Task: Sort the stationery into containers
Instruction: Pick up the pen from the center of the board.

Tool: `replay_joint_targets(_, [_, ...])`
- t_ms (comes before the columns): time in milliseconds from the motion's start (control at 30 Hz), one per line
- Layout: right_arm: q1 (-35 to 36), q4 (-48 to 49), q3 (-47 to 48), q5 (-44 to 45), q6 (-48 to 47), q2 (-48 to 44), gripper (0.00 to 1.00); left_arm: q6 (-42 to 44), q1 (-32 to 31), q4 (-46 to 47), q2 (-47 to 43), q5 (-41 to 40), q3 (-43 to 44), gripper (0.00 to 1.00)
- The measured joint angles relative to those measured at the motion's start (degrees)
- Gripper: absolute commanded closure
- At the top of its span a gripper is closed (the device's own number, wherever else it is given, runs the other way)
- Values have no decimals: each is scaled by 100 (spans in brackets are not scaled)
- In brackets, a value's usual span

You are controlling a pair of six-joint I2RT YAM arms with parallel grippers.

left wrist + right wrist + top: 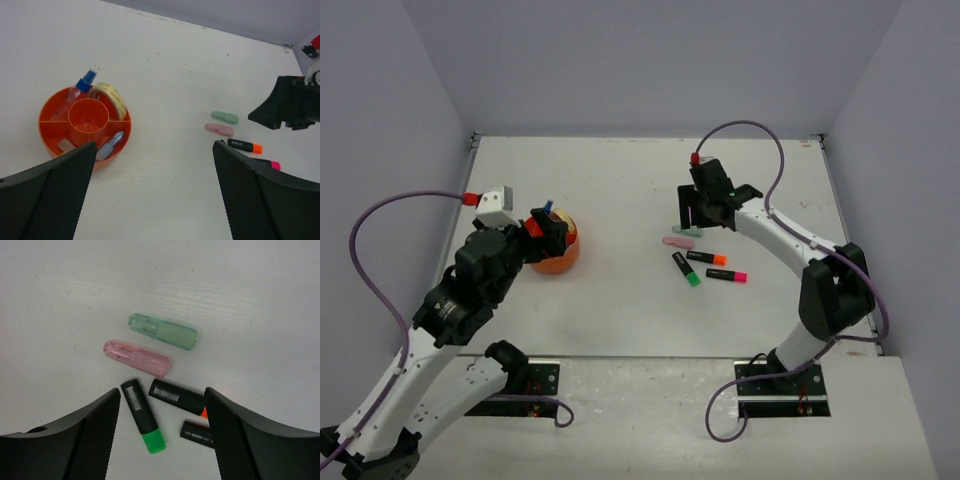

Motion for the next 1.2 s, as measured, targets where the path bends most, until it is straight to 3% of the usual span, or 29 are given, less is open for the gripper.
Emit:
replay_joint_targets(167, [-65,-273,839,-3,-1189,1007,28,290,2,-486,-658,-105,24,0])
replay_joint_targets(333, [-65,-558,1209,-54,-2077,1796,34,432,2,-590,-860,-164,-53,0])
replay_joint_targets(667, [-79,-799,1687,-54,-2621,2517,35,581,2,-560,-783,-125,-380,0])
replay_joint_targets(800, [-117,-832,1740,-118,-2703,2708,40,597,2,-535,-783,-110,-394,0])
replay_joint_targets(933, [-199,-966,1986,-343,-2748,2851,51,600,2,-527,-783,-108,-394,0])
replay_joint_targets(967, [-223,-1019,2048,-393,-2763,2903,61,600,2,-527,-785,-108,-394,0])
replay_joint_targets(1033, [-246,-1158,2168,-528,-2770,2985,68,600,2,-527,-787,-108,-394,0])
replay_joint_targets(1200, [-264,-1352,2266,-674,-2785,3041,79,600,2,-518,-807,-100,-394,0])
